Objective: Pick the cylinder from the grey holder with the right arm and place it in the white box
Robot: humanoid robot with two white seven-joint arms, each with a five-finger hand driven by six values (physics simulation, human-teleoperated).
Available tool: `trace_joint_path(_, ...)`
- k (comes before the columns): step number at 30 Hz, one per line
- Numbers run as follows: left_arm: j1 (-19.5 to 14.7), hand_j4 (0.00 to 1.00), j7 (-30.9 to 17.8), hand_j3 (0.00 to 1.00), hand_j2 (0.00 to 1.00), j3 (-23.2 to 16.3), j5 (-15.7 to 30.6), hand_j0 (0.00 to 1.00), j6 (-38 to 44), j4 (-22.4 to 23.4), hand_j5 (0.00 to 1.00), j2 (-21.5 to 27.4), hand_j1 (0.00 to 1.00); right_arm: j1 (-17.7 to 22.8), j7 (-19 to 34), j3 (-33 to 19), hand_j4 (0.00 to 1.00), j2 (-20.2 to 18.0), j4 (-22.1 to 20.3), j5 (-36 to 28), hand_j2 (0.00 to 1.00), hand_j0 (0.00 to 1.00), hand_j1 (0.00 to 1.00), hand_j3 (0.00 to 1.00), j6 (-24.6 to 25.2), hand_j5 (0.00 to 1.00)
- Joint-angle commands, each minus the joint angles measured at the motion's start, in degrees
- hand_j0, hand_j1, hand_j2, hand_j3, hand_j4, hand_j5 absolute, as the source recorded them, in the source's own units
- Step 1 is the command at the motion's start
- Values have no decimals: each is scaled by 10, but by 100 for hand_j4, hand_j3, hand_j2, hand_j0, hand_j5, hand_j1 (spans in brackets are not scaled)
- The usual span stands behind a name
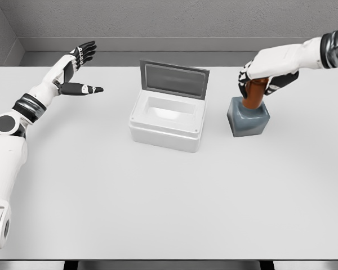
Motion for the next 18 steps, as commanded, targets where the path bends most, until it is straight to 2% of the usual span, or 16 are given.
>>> trace_joint_path(1, 0, 100, 0, 100, 100, 1, 4, 100, 1, -1, 100, 0, 100, -1, 8, -2, 47, 1, -11, -2, 47, 47, 47, 47, 1, 47)
trace_joint_path(18, -1, 100, 0, 100, 100, 1, 3, 100, 1, 0, 100, 1, 100, -27, 32, -5, 45, 32, -57, -2, 45, 45, 45, 45, 1, 45)
